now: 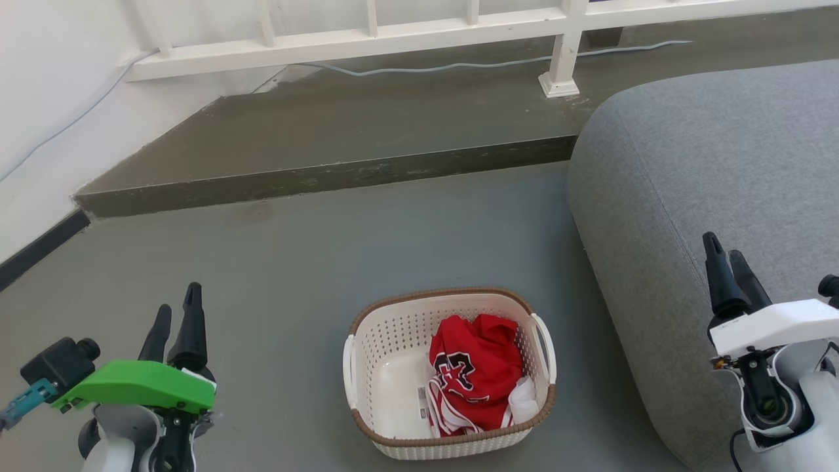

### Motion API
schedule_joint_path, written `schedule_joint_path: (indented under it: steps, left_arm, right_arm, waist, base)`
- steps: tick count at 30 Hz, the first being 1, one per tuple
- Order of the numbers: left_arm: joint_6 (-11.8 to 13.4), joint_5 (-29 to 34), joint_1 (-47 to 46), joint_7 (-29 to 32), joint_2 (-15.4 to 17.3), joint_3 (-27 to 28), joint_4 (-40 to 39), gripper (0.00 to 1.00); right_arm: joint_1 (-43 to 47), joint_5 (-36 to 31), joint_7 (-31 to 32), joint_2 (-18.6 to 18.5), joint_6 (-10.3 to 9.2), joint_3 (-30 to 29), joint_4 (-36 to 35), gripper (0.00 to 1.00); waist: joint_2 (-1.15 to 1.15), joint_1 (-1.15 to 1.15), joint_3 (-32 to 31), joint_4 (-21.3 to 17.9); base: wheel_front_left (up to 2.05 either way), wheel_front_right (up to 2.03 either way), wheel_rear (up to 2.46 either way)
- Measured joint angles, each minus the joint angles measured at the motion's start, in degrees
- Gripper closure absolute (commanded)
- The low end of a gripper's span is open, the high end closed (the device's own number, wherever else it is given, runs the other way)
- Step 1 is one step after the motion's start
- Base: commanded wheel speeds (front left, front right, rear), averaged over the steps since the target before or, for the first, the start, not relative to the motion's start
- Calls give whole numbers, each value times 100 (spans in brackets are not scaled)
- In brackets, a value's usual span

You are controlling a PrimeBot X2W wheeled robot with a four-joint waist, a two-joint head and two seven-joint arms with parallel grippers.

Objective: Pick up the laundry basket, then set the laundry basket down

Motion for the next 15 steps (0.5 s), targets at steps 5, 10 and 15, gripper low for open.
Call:
schedule_joint_path:
  steps: [5,10,15]
  left_arm:
    - [52,350,-1,-89,0,-85,1,0]
    - [158,715,-4,-178,4,-172,4,0]
    - [258,1090,-9,-266,21,-229,13,0]
  right_arm:
    - [-23,-372,-90,-32,-91,148,-2,0]
    - [-78,-721,-181,-54,-92,297,-3,0]
    - [-113,-1061,-269,-58,-92,476,-7,0]
  waist:
    - [0,0,-5,-4]
    - [0,0,-8,-11]
    - [0,0,-13,-17]
  base:
    - [0,0,0]
    - [0,0,0]
    - [0,0,0]
